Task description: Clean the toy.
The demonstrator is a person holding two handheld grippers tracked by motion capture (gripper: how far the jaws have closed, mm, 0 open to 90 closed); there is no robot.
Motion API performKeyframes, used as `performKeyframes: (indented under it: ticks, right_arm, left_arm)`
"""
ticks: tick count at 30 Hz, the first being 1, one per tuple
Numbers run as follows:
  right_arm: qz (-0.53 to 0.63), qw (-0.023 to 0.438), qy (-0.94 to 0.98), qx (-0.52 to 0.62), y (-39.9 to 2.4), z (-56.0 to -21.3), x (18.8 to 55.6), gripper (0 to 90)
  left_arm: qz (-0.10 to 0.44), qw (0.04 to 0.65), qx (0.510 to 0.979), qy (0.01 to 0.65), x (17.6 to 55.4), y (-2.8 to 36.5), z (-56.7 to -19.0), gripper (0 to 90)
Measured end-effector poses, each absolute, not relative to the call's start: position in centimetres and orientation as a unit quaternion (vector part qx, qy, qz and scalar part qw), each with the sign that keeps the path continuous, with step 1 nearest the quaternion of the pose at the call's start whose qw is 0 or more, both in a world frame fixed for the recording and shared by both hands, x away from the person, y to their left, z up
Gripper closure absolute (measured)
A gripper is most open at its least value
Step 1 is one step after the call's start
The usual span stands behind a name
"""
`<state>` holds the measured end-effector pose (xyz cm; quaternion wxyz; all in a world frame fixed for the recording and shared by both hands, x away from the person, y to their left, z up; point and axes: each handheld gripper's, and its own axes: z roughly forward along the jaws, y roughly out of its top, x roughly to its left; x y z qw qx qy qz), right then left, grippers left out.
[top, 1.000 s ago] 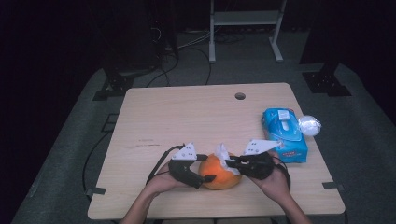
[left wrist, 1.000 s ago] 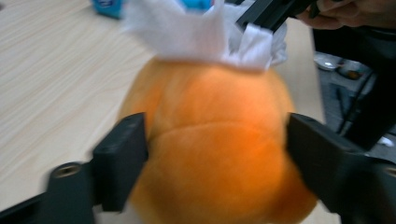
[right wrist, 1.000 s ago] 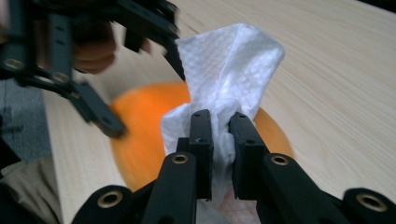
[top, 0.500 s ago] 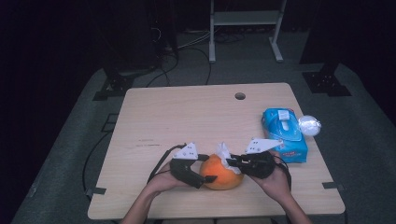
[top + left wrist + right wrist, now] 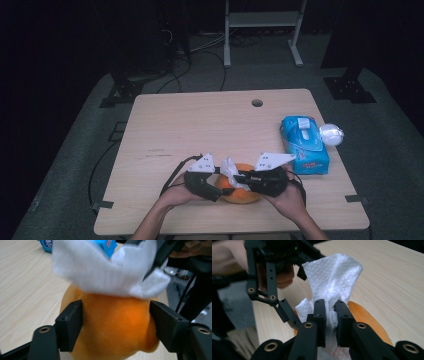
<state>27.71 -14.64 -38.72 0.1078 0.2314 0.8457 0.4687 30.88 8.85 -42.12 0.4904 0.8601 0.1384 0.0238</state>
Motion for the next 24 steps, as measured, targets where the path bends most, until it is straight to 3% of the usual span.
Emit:
performKeyframes:
  ticks: [4,7,10,16,21,24]
  right_arm:
    - [0.455,0.118,0.846,0.253,-15.6,-38.9,28.3,80.2]
    - [0.455,0.115,0.844,0.262,-16.1,-39.0,28.4,80.2]
    - [0.465,0.115,0.841,0.251,-15.6,-38.6,28.0,80.2]
    - [0.454,0.116,0.854,0.227,-13.1,-38.6,27.3,80.2]
    - [0.445,0.135,0.843,0.271,-15.3,-38.9,28.7,80.1]
    - [0.453,0.109,0.831,0.306,-17.1,-39.7,29.6,80.1]
  left_arm:
    - [0.004,0.493,0.852,0.179,31.6,9.3,-42.6,14.9]
    - [0.005,0.495,0.853,0.165,31.5,9.2,-42.6,22.8]
    - [0.02,0.495,0.856,0.148,31.1,8.8,-42.1,25.0]
    - [0.03,0.485,0.864,0.134,30.6,8.4,-42.5,24.1]
    - [0.021,0.488,0.861,0.141,31.0,9.2,-43.1,23.4]
    - [0.009,0.496,0.853,0.161,31.3,9.1,-42.9,17.6]
